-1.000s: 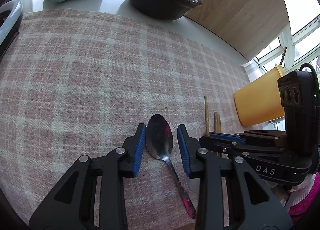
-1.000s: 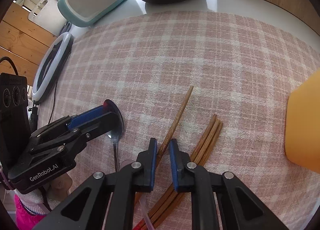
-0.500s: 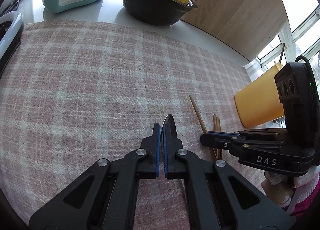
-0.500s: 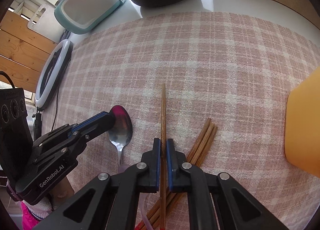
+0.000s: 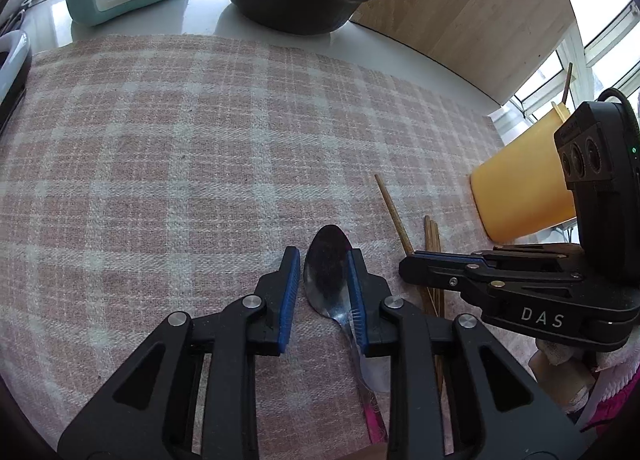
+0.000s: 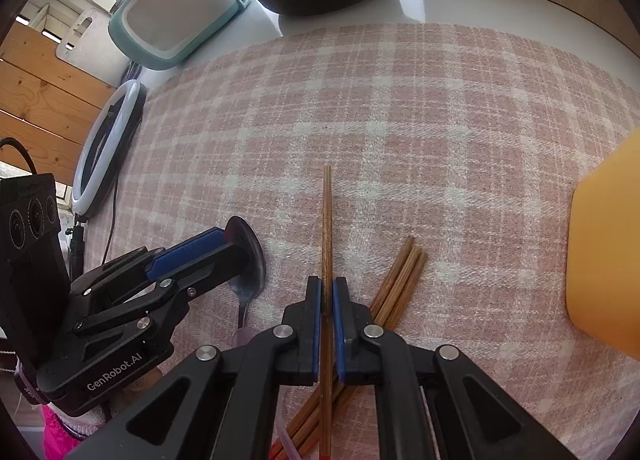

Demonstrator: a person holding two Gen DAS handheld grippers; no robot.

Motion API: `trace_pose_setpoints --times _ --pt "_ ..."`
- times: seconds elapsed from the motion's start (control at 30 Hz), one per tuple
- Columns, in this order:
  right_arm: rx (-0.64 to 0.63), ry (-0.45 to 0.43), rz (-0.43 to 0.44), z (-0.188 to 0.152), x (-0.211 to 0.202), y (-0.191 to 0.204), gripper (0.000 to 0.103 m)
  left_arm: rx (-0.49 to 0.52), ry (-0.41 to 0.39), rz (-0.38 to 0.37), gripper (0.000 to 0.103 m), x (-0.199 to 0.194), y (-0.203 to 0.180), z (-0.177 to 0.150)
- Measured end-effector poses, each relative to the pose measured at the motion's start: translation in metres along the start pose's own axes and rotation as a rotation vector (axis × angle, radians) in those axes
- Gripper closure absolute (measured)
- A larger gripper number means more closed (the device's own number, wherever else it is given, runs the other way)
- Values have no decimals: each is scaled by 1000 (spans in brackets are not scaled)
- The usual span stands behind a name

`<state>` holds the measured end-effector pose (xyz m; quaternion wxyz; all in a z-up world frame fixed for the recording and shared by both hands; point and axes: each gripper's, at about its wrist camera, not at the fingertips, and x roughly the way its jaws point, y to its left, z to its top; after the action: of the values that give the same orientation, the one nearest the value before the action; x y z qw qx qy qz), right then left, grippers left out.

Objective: Organize utensils
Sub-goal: 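Grasp the steel spoon with the left gripper while the right gripper grasps a wooden chopstick, then lift the spoon with the left gripper while the right gripper carries the chopstick to the container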

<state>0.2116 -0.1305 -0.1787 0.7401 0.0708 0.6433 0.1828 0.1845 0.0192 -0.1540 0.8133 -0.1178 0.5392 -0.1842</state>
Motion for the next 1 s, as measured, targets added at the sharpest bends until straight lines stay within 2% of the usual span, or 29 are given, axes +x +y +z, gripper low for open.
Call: trace_pose_setpoints --times 0.13,0.23,0.27,0.47,0.73,1.0 --pt "1 -3 -6 -1 -3 -5 100 124 -20 94 80 7 -23 0" --pt "-1 -5 -9 -2 -4 -4 100 176 -33 139 90 11 -35 -3" --pt "-2 -5 -10 -3 -4 -4 100 177 -30 132 95 12 -36 -2" --pt "0 -12 -6 -6 -7 -4 100 185 -56 116 103 3 -41 -2" --pt "-11 -48 8 -15 -24 -8 100 136 -68 95 103 -13 -32 -9" --pt "-85 -150 38 -33 -68 0 100 126 -175 69 103 -69 -37 -17"
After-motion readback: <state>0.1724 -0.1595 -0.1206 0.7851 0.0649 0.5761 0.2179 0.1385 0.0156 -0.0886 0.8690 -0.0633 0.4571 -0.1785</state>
